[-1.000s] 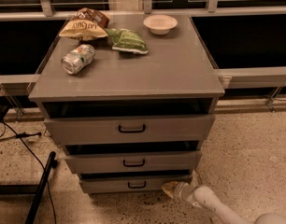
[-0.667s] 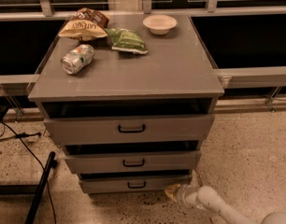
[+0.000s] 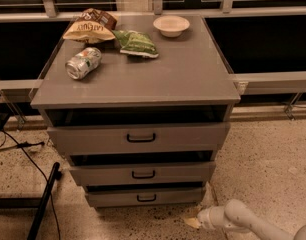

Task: Close bottom drawer

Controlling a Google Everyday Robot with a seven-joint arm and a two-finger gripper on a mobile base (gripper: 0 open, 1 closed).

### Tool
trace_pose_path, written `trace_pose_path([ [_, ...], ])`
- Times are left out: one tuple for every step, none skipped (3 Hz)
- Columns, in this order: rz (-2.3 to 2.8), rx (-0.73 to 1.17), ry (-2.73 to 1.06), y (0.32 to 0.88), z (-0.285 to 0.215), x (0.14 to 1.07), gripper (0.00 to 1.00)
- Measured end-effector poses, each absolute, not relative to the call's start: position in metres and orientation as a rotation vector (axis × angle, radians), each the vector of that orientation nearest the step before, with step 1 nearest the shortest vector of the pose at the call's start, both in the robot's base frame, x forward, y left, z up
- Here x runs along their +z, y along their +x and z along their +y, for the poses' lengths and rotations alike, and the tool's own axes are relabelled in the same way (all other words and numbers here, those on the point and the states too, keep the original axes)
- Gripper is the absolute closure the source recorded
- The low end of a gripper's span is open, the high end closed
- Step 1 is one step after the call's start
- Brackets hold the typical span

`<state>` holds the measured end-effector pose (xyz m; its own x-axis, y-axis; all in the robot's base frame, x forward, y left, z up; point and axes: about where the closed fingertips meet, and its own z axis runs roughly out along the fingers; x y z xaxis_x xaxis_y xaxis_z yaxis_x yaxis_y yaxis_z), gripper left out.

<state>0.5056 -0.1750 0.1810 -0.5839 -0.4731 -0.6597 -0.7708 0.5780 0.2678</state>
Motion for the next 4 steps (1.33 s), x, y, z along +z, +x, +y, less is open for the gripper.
trace_pose_path([
  [2.326, 0.937, -0.999, 0.476, -0.174, 0.206, 1.0],
  [2.323, 1.008, -1.031, 0.462, -0.167, 0.209, 0.82],
  [2.323, 1.008, -1.031, 0.462, -0.167, 0.209, 0.58],
  [2.323, 1.009, -1.032, 0.462, -0.167, 0.209, 0.27],
])
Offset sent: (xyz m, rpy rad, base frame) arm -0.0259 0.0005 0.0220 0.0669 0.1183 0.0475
